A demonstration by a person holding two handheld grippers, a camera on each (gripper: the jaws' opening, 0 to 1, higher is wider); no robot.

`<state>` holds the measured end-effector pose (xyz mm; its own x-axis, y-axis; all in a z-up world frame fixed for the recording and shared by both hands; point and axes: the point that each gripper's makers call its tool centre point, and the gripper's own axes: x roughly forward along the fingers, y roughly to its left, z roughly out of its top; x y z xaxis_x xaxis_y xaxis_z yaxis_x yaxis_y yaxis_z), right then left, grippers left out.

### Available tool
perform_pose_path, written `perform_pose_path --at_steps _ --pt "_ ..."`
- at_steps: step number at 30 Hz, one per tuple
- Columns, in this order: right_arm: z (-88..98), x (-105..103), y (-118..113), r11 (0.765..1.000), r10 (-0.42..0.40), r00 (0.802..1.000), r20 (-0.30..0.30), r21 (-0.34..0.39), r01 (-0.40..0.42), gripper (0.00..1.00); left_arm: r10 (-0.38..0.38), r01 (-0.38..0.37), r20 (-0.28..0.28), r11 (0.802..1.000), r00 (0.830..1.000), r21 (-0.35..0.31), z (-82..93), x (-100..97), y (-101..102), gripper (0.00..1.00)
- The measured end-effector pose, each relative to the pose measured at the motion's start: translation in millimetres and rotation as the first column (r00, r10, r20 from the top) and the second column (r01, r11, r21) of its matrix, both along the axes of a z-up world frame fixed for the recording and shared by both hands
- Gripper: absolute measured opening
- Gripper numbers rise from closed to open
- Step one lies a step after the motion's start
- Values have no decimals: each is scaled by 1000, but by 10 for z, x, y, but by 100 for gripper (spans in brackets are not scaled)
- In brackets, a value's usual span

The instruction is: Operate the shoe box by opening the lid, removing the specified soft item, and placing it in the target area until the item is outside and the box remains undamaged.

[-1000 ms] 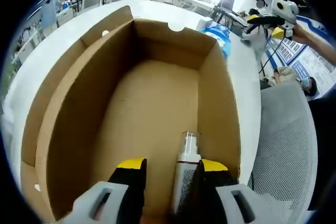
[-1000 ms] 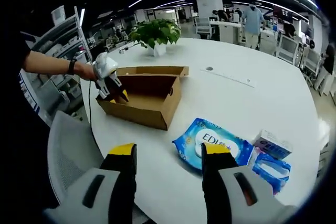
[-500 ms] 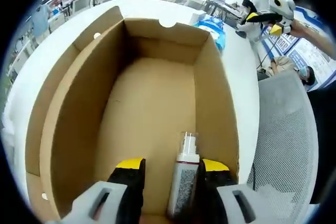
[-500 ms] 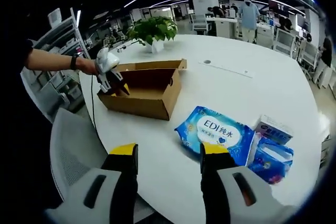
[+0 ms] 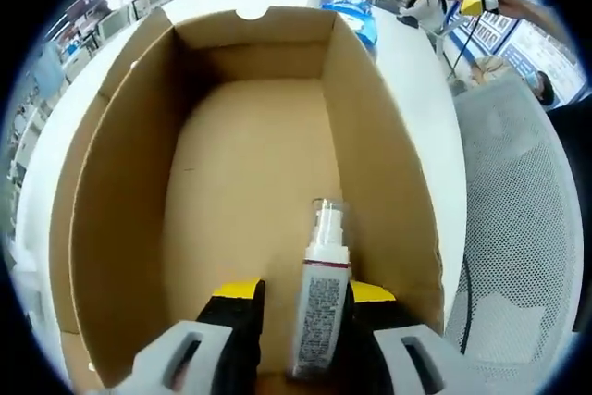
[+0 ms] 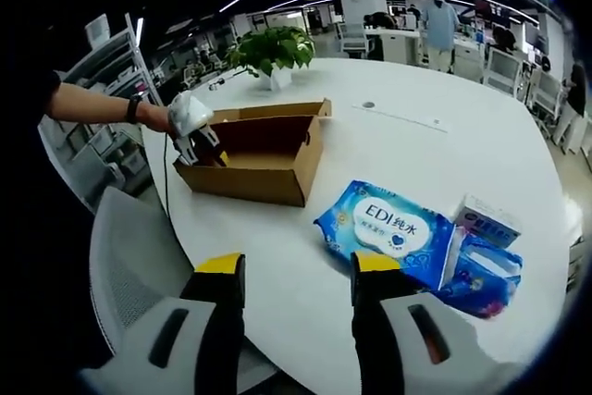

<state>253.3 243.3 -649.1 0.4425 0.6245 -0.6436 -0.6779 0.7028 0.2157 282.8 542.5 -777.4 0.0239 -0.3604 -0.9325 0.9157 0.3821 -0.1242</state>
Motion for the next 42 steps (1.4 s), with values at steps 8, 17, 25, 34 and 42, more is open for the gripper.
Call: perform_pose_path --at_steps 8,17,25,34,42 --pt "-57 -61 76 1000 -11 1000 -15 25 11 39 -28 27 35 999 999 29 18 -18 -12 20" --pt "-55 -43 233 999 10 1000 -19 51 -9 37 102 -98 39 992 994 -85 245 138 -41 20" --pt "-29 41 454 997 45 999 -4 66 -45 37 145 -131 66 975 987 -180 535 224 -175 20" --pt "97 215 746 992 101 994 46 72 -104 37 128 -88 126 956 984 -281 917 297 -465 20" --pt "309 328 1002 975 191 973 131 88 -203 36 51 17 149 909 987 -417 1314 191 -864 20"
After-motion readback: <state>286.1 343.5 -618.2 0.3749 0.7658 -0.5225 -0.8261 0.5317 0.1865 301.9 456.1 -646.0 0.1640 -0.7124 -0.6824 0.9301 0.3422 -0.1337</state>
